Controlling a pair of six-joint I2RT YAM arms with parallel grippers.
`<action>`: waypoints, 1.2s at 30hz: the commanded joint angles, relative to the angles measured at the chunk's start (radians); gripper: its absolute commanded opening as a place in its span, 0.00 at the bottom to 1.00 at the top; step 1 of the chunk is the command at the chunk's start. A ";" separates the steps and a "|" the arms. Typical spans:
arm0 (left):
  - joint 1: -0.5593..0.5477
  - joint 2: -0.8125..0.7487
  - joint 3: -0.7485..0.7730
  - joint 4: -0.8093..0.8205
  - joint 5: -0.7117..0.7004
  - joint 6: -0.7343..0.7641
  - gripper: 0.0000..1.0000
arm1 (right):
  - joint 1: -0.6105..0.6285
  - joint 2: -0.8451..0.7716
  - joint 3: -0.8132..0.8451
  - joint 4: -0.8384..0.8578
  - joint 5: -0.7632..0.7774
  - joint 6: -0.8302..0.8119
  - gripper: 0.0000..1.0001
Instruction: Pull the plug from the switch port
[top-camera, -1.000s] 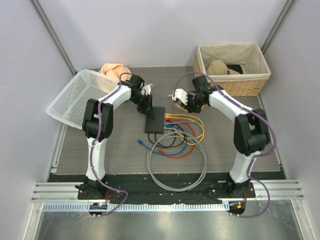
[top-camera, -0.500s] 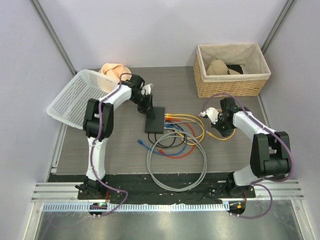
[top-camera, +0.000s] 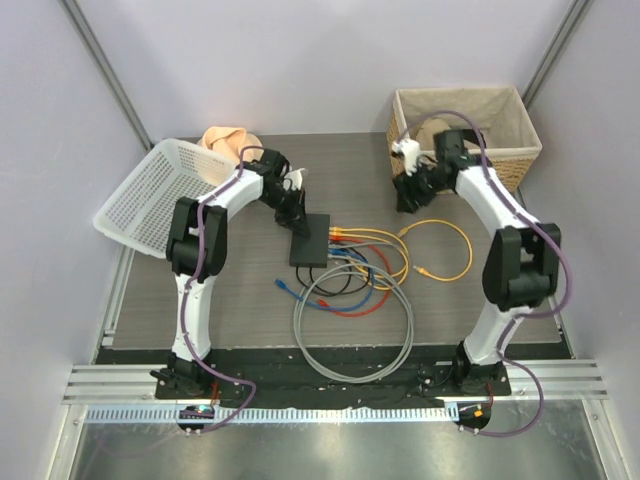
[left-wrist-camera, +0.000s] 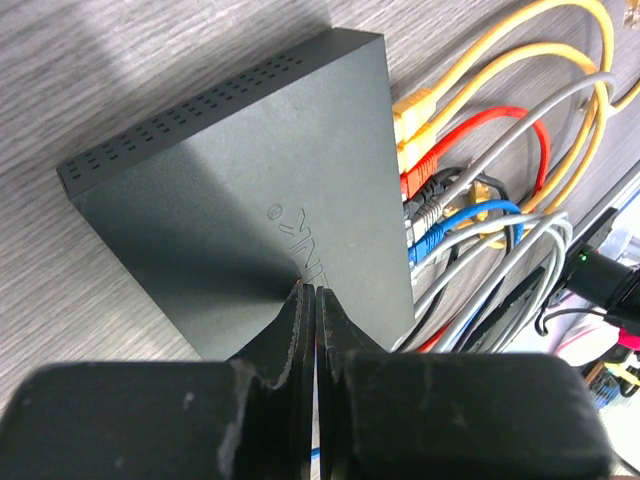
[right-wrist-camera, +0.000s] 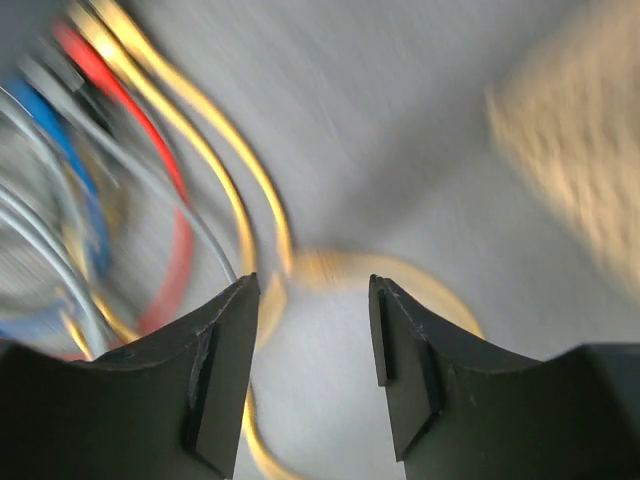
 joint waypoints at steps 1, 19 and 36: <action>-0.003 0.028 -0.005 -0.066 -0.064 0.053 0.02 | 0.171 0.192 0.246 0.009 -0.292 0.134 0.53; 0.045 0.029 -0.051 -0.086 -0.092 0.082 0.00 | 0.255 0.686 0.626 0.021 -0.482 0.419 0.47; 0.040 0.015 -0.065 -0.081 -0.107 0.087 0.01 | 0.248 0.769 0.622 -0.149 -0.591 0.316 0.47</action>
